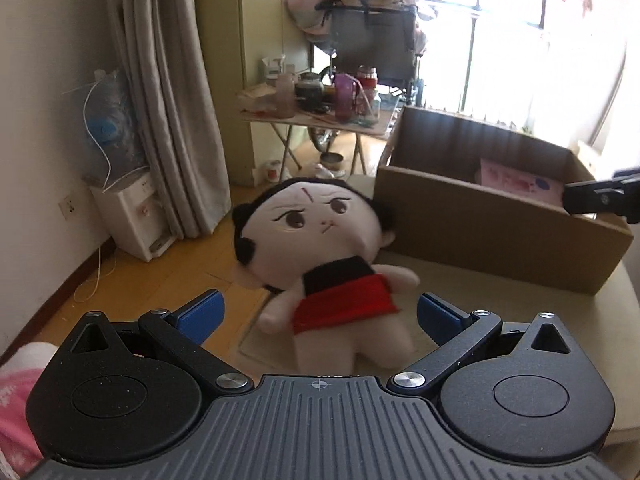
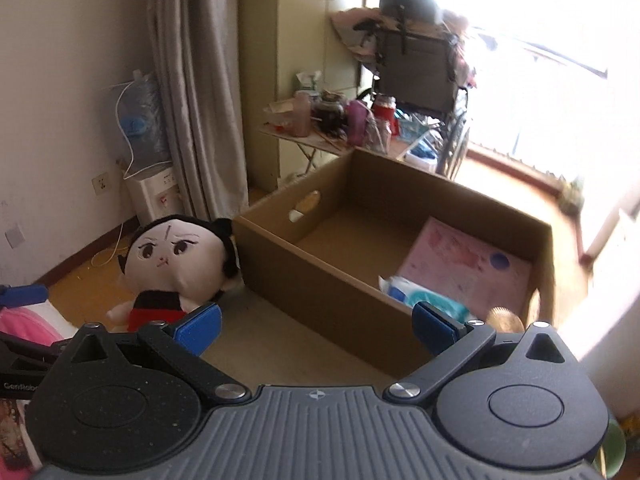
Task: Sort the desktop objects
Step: 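Open the right gripper and move it toward the plush doll, then close the right gripper on the plush doll's head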
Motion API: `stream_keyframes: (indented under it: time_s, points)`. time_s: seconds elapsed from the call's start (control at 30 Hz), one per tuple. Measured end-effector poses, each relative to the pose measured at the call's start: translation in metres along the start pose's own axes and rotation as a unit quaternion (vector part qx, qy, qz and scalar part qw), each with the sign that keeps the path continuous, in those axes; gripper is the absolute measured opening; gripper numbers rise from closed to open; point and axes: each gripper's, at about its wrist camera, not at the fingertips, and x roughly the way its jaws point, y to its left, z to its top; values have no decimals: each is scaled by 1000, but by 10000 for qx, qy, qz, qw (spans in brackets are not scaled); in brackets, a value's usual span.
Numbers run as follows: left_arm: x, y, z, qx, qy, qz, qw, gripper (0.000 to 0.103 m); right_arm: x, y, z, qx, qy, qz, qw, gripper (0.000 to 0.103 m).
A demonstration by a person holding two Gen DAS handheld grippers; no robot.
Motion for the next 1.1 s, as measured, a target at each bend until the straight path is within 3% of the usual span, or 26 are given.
stream_keyframes:
  time_s: [0.23,0.33,0.5,0.63,0.8,0.97,1.1]
  points:
    - [13,35,-4,-467,75,-282,9985,103,24,30,2,-331,-127,-61,9994,103]
    - [22,50,-5,-782,141,-496,9956,103,37,36,2,-322,3,251,9992,103]
    - [37,64,-2,-1165,335,-929,9883,103,62,33,4,257,145,1064,9939,103]
    - [54,66,0,-1180,468,-1087,9859,103,96,30,10,864,567,1655,9808,103]
    - [76,75,6,-1285,665,-1217,9820,103,143,29,10,1650,1036,2197,9559,103]
    - [99,84,13,-1360,854,-1312,9783,103,182,26,7,2254,1333,2399,9348,103]
    - [116,83,17,-1275,1031,-1376,9768,103,199,26,5,2522,1352,2445,9264,103]
